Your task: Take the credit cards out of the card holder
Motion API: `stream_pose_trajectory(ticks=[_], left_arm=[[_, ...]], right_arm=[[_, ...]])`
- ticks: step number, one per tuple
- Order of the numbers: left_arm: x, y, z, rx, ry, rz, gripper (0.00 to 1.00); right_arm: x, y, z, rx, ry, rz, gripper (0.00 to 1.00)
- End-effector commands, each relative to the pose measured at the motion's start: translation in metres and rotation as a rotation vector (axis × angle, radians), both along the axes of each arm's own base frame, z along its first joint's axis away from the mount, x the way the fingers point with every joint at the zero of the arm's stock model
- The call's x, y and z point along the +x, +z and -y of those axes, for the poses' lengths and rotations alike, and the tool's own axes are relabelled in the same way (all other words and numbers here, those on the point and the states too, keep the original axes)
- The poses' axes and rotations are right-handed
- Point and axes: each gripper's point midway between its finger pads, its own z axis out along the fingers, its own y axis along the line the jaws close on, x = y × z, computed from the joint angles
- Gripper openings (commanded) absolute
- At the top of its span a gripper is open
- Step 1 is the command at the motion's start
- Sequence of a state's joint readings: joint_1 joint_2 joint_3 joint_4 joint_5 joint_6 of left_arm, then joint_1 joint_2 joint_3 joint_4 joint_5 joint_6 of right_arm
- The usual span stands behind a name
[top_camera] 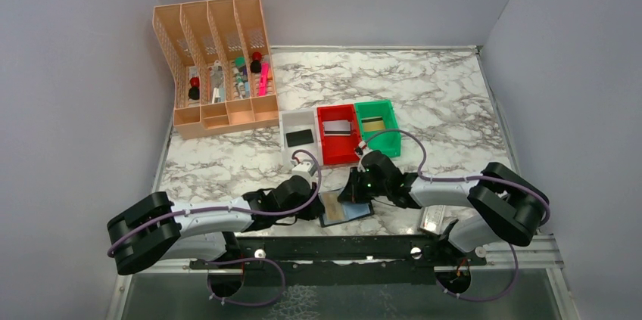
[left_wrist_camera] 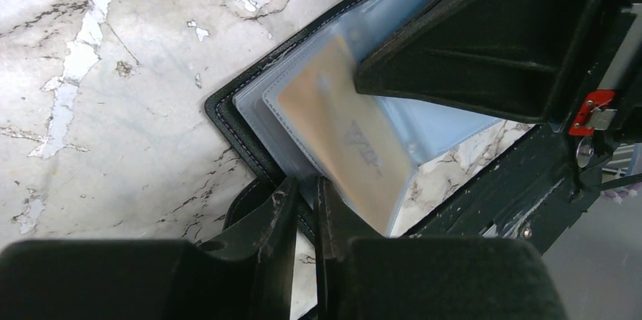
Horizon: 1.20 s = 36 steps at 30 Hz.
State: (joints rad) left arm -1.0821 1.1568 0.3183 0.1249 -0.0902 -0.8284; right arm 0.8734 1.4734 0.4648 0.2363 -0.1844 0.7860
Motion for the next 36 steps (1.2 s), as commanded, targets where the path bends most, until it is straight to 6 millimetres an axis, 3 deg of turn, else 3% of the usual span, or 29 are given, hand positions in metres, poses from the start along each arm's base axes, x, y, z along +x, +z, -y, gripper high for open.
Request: stream_pose_trajectory(ticks=[1, 7, 18, 23, 27, 32, 34, 36], left_arm=[[0.006, 0.026, 0.016, -0.069, -0.027, 0.05, 0.19], [0.008, 0.042, 0.027, -0.093, -0.053, 0.067, 0.23], [0.007, 0.048, 0.038, -0.069, -0.082, 0.07, 0.33], [0.009, 0.054, 0.048, -0.072, -0.098, 0.089, 0.35], [0.012, 0.046, 0.051, -0.04, -0.105, 0.087, 0.35], [0.01, 0.035, 0.055, -0.026, -0.116, 0.067, 0.35], [0.011, 0.035, 0.059, -0.032, -0.124, 0.07, 0.35], [0.011, 0.034, 0.064, -0.036, -0.135, 0.071, 0.35]], right_arm=[[-0.023, -0.06, 0.052, -0.256, -0.035, -0.087, 0.03], [-0.022, -0.055, 0.047, -0.223, -0.036, -0.084, 0.03], [-0.021, -0.044, 0.042, -0.182, -0.031, -0.067, 0.06], [-0.019, -0.026, 0.033, -0.117, -0.015, -0.036, 0.11], [-0.01, -0.005, 0.032, -0.098, -0.038, 0.014, 0.15], [0.007, 0.013, 0.057, -0.194, -0.163, 0.086, 0.2], [0.013, 0.019, 0.072, -0.24, -0.219, 0.116, 0.27], [0.016, 0.028, 0.08, -0.248, -0.259, 0.143, 0.29]])
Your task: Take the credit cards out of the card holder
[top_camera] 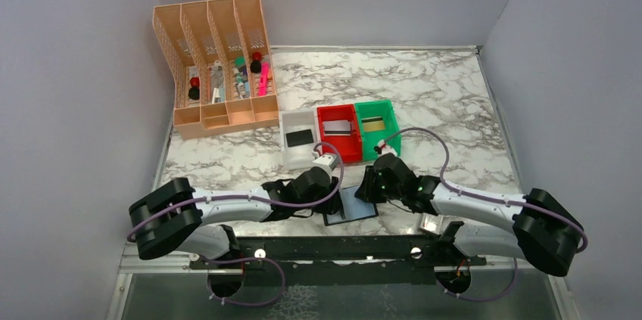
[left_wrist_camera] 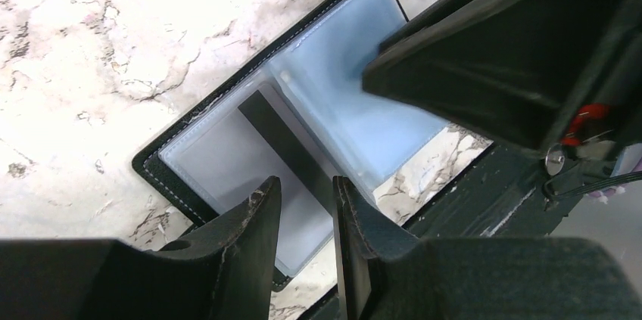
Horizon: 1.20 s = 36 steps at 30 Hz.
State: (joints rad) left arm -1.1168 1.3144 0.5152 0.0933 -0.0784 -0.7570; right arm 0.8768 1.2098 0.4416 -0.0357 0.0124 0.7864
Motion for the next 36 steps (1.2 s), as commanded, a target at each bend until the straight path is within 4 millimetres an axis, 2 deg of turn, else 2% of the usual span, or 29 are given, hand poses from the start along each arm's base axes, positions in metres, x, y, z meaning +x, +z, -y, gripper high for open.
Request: stream_pose_trajectory(ticks=[1, 4, 9, 13, 16, 20, 23, 26, 32, 36], left_arm=[[0.001, 0.012, 0.022, -0.056, -0.053, 0.026, 0.35], [0.003, 0.013, 0.033, -0.064, -0.072, 0.035, 0.35], [0.003, 0.018, 0.052, -0.064, -0.112, 0.05, 0.35], [0.0, 0.006, 0.05, -0.033, -0.111, 0.034, 0.35], [0.0, 0.004, 0.041, -0.024, -0.082, 0.033, 0.35], [0.001, 0.006, 0.029, -0.02, -0.044, 0.043, 0.36], [0.001, 0.008, 0.023, -0.023, -0.028, 0.046, 0.36], [-0.001, 0.009, 0.021, -0.038, -0.022, 0.04, 0.4], [-0.005, 0.003, 0.022, -0.059, -0.022, 0.02, 0.42], [-0.006, 0.002, 0.022, -0.073, -0.017, 0.013, 0.43]], right_arm=[[0.011, 0.011, 0.037, -0.124, -0.132, 0.067, 0.31], [0.01, 0.018, 0.042, -0.099, -0.147, 0.094, 0.34], [0.009, 0.024, 0.066, -0.138, -0.247, 0.104, 0.34], [0.01, 0.038, 0.076, -0.109, -0.296, 0.143, 0.35], [0.009, 0.048, 0.068, -0.032, -0.257, 0.184, 0.36], [-0.002, 0.055, 0.035, 0.101, -0.084, 0.191, 0.39], [-0.01, 0.051, 0.015, 0.139, 0.009, 0.149, 0.39], [-0.011, 0.039, 0.007, 0.102, 0.056, 0.108, 0.38], [-0.013, 0.013, 0.007, 0.019, 0.078, 0.042, 0.38], [-0.011, -0.001, 0.017, -0.038, 0.045, 0.031, 0.38]])
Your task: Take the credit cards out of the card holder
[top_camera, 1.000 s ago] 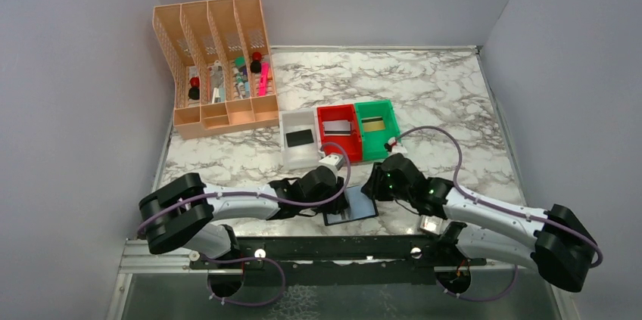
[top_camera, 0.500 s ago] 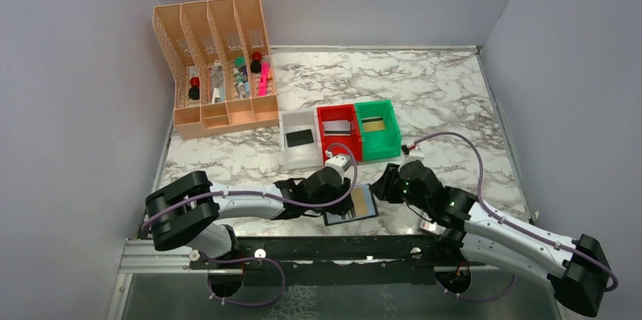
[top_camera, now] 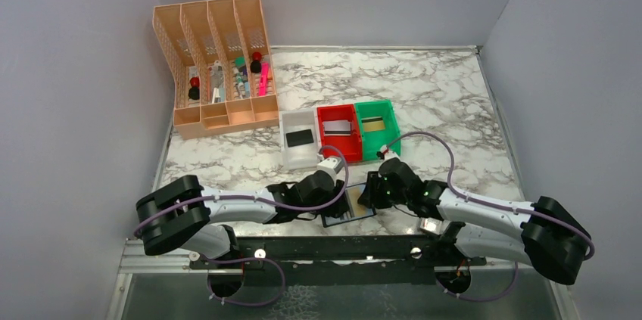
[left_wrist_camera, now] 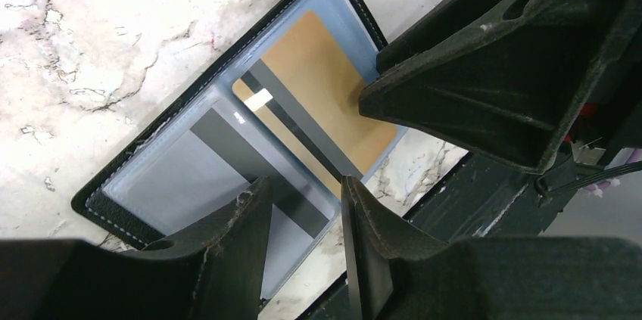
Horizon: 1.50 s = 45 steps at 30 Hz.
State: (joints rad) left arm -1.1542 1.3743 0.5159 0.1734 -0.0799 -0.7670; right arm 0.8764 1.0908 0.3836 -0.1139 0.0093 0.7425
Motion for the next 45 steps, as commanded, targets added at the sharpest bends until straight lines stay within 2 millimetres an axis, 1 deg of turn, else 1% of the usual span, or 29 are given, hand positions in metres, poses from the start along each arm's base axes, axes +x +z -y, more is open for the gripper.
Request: stream_pose_trajectory(ticks=[1, 5, 12, 15, 17, 21, 24, 27, 31, 35, 41, 45], left_arm=[[0.001, 0.007, 0.006, -0.052, 0.015, 0.008, 0.43], [0.004, 0.01, 0.003, -0.062, 0.042, 0.022, 0.48], [0.007, 0.018, -0.002, -0.078, 0.068, 0.038, 0.5], [0.008, 0.018, -0.006, -0.082, 0.079, 0.041, 0.5], [0.009, 0.018, -0.009, -0.081, 0.09, 0.043, 0.52], [0.01, 0.02, -0.009, -0.088, 0.099, 0.05, 0.54], [0.01, 0.02, -0.009, -0.088, 0.1, 0.049, 0.54], [0.009, 0.019, -0.009, -0.09, 0.098, 0.043, 0.54], [0.008, 0.019, -0.008, -0.103, 0.093, 0.041, 0.55], [0.009, 0.018, -0.007, -0.098, 0.092, 0.044, 0.56], [0.008, 0.014, -0.006, -0.101, 0.093, 0.035, 0.56], [0.007, 0.012, -0.005, -0.105, 0.095, 0.022, 0.56]], right_arm=[[0.005, -0.002, -0.001, -0.022, 0.006, 0.018, 0.38], [0.002, -0.012, 0.001, -0.06, 0.021, -0.008, 0.38], [0.002, -0.016, 0.001, -0.071, 0.02, -0.02, 0.38], [0.005, -0.011, 0.001, -0.073, 0.013, -0.009, 0.38], [0.008, -0.003, -0.001, -0.066, 0.011, 0.008, 0.38], [0.014, 0.014, -0.008, -0.035, 0.024, 0.043, 0.38], [0.014, 0.02, -0.015, -0.014, 0.052, 0.052, 0.38], [0.014, 0.013, -0.014, -0.027, 0.053, 0.042, 0.38], [0.013, -0.002, -0.009, -0.066, 0.032, 0.018, 0.37], [0.01, -0.009, -0.007, -0.073, 0.03, -0.002, 0.35], [0.01, -0.005, -0.007, -0.047, 0.026, 0.016, 0.32], [0.013, 0.001, 0.0, -0.078, 0.006, 0.029, 0.31]])
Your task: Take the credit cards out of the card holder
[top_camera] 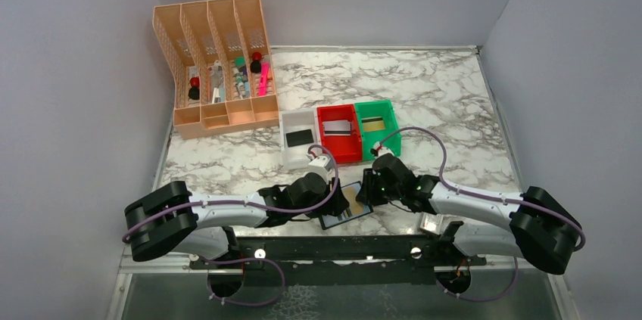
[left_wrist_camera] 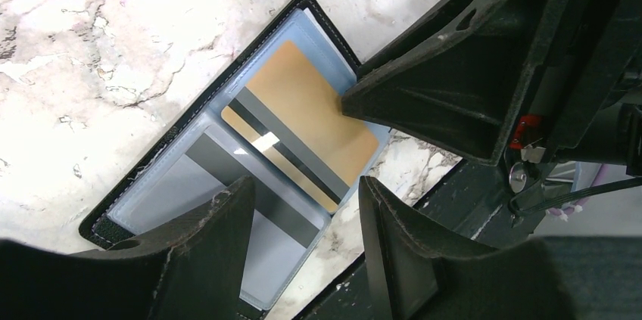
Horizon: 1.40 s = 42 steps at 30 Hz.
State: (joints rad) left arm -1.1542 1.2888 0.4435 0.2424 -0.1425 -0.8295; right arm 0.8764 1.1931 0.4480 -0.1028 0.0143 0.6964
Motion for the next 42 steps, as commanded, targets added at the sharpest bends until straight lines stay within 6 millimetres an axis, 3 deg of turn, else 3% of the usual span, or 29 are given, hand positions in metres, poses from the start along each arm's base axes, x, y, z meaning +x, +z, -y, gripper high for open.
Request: stream_pose_trajectory(ticks=[1, 5, 9, 13, 18, 21, 35, 42], left_arm=[[-0.001, -0.002, 0.002, -0.023, 0.008, -0.005, 0.56], [-0.001, -0.004, 0.0, -0.023, 0.017, -0.011, 0.56], [0.0, -0.005, 0.0, -0.023, 0.023, -0.012, 0.56], [-0.002, -0.006, 0.002, -0.024, 0.016, -0.018, 0.56], [-0.003, -0.01, 0.003, -0.019, 0.012, -0.032, 0.56], [-0.004, -0.015, 0.001, -0.014, 0.018, -0.042, 0.56], [-0.007, -0.054, -0.019, -0.051, 0.172, -0.153, 0.51], [-0.008, -0.059, -0.026, -0.115, 0.226, -0.183, 0.42]], right_arm=[[0.003, 0.008, 0.008, -0.029, -0.019, 0.033, 0.32], [0.004, 0.031, -0.004, 0.031, 0.037, 0.072, 0.33], [-0.002, 0.036, -0.017, 0.092, 0.105, 0.065, 0.34], [-0.004, 0.02, -0.019, 0.077, 0.102, 0.024, 0.34], [-0.004, -0.011, -0.003, -0.032, 0.052, -0.022, 0.33], [-0.008, -0.02, 0.002, -0.05, 0.052, -0.041, 0.33], [-0.028, -0.033, 0.004, 0.01, 0.049, -0.106, 0.25], [-0.029, -0.034, 0.004, 0.014, 0.049, -0.111, 0.25]])
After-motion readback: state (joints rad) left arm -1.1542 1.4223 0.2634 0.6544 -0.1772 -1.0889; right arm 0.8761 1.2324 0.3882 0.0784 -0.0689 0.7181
